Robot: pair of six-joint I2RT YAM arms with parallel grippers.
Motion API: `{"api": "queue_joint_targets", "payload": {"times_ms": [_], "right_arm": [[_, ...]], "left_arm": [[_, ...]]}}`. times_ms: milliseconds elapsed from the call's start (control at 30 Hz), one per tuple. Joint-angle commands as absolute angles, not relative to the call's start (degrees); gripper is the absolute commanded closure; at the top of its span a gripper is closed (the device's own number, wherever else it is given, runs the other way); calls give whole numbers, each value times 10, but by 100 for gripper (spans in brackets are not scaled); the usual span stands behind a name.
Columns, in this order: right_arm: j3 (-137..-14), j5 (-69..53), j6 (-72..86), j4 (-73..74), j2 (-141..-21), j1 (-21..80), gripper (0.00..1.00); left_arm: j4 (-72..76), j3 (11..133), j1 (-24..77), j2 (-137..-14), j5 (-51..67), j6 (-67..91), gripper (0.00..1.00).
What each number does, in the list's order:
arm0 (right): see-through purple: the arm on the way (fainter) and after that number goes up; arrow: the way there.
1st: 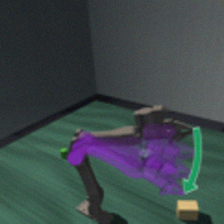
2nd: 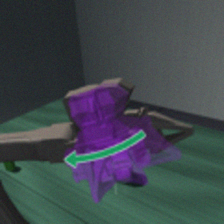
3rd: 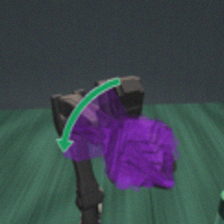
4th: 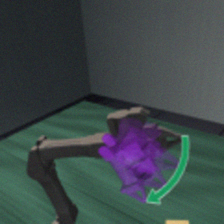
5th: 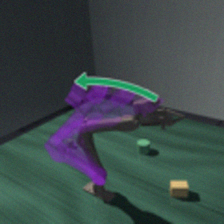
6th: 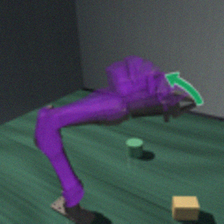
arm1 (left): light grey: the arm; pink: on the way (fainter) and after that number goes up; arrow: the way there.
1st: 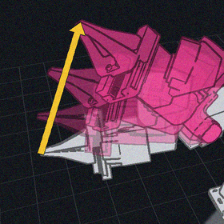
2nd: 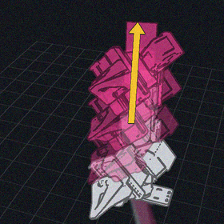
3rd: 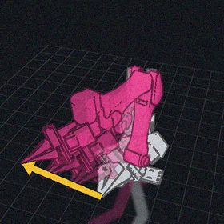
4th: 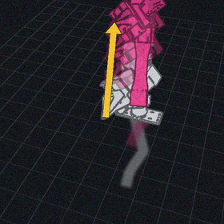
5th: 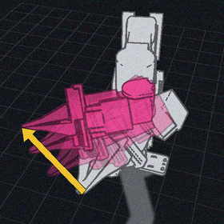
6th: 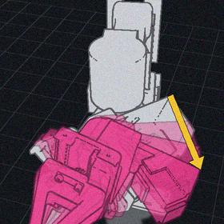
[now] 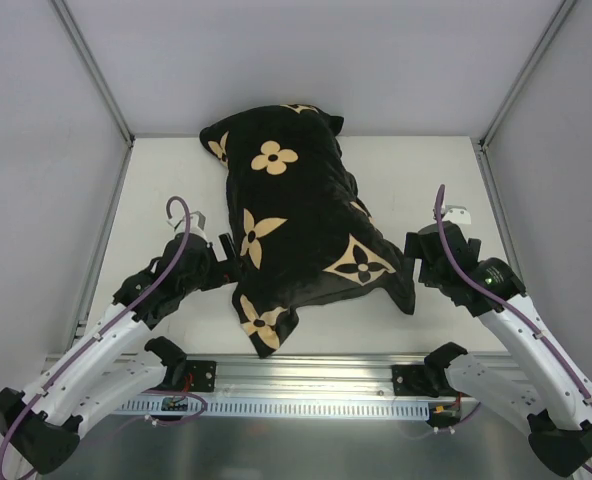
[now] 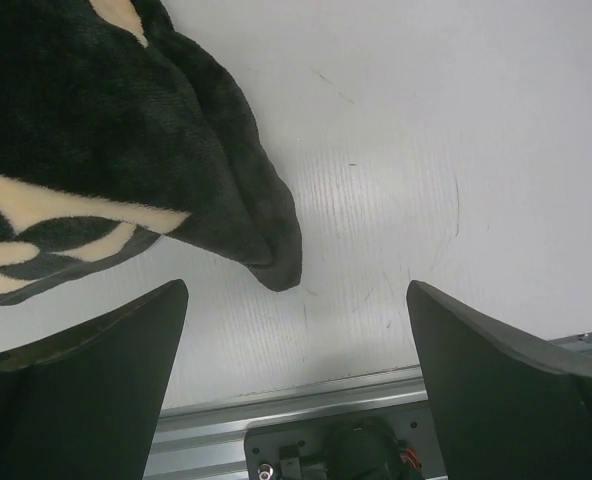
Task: Remove the pillowcase from the pillow
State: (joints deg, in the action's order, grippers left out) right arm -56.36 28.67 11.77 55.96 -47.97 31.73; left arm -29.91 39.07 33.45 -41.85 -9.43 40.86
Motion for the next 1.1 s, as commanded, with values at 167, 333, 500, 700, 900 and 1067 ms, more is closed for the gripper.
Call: {"api": "queue_joint_targets", "payload": {"times_ms": [167, 333, 500, 700, 900, 1067], "right_arm": [[-556, 287, 123, 540, -459, 318, 4], [-548, 281, 111, 539, -460, 318, 4], [-552, 263, 79, 534, -461, 317, 4], [-540, 148, 18, 480, -462, 318, 4], [-495, 14, -24, 378, -545, 318, 4], [-513, 15, 22, 307, -657, 316, 17]], "left_arm": [[-330, 461, 338, -493, -27, 357, 1], [-331, 478, 342, -524, 78, 305, 1], [-340, 482, 363, -550, 148, 279, 1], [-344, 474, 441, -625, 121, 319, 1], [-298, 466, 450, -672, 48, 329, 1], [-270, 505, 447, -729, 70, 319, 70]]}}
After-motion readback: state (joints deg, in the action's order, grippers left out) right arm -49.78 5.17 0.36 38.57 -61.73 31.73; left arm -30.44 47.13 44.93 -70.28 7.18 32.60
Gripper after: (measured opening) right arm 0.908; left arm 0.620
